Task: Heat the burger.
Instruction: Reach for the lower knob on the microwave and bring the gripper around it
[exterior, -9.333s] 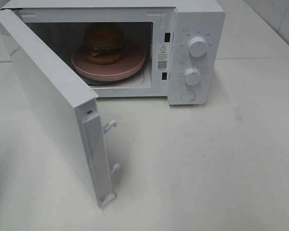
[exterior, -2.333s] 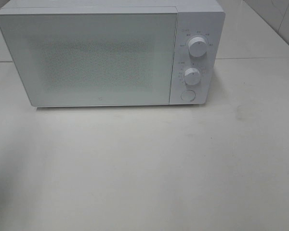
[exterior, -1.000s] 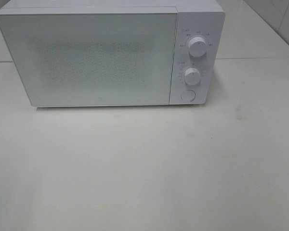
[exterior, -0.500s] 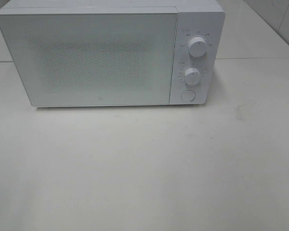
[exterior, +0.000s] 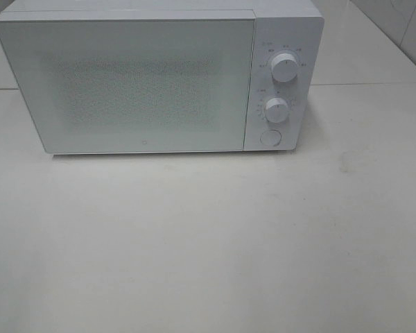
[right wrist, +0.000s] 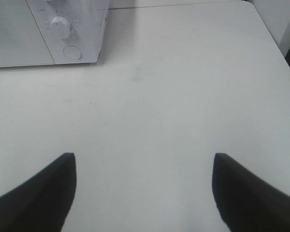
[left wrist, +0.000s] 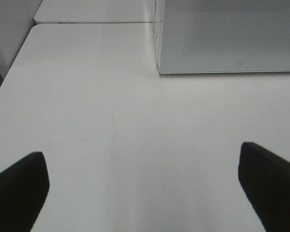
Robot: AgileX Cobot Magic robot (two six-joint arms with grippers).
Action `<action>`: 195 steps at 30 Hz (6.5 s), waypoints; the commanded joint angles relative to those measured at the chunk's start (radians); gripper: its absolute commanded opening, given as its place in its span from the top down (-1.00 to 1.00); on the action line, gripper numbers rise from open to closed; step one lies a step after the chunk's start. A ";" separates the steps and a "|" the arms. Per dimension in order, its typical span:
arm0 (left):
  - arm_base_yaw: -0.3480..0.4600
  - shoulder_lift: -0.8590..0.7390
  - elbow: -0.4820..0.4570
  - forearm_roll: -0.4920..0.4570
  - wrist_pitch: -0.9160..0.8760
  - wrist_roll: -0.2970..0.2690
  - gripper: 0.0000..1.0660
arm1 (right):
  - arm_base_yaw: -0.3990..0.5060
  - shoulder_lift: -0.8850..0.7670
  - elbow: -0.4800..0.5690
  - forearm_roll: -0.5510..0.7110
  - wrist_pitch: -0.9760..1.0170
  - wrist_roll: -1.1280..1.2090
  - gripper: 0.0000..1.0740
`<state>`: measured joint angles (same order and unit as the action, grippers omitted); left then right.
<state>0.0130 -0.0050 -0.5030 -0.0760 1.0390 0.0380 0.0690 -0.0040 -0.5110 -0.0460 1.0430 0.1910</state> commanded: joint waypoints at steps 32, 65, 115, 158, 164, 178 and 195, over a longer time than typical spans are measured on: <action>0.000 -0.025 0.004 -0.002 -0.001 -0.005 -0.88 | -0.008 0.025 -0.051 -0.020 -0.062 -0.004 -0.46; 0.000 -0.022 0.004 -0.002 -0.001 -0.005 -0.88 | -0.007 0.646 -0.051 -0.031 -0.716 -0.005 -0.45; 0.000 -0.022 0.004 -0.002 -0.001 -0.005 -0.88 | 0.122 1.288 0.273 0.311 -1.838 -0.287 -0.42; 0.000 -0.022 0.004 -0.002 -0.001 -0.005 -0.88 | 0.807 1.750 0.034 1.074 -2.236 -0.577 -0.42; 0.000 -0.022 0.004 -0.002 -0.001 -0.005 -0.88 | 0.783 1.796 -0.005 1.048 -2.230 -0.558 -0.42; 0.000 -0.022 0.004 -0.002 -0.001 -0.005 -0.88 | 0.672 1.855 -0.090 0.922 -2.193 -0.473 -0.42; 0.000 -0.022 0.004 -0.001 -0.001 -0.005 -0.88 | 0.557 1.922 -0.188 0.791 -2.128 -0.412 -0.42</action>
<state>0.0130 -0.0050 -0.5030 -0.0760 1.0390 0.0380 0.6310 1.9170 -0.6900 0.7630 -1.0920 -0.2280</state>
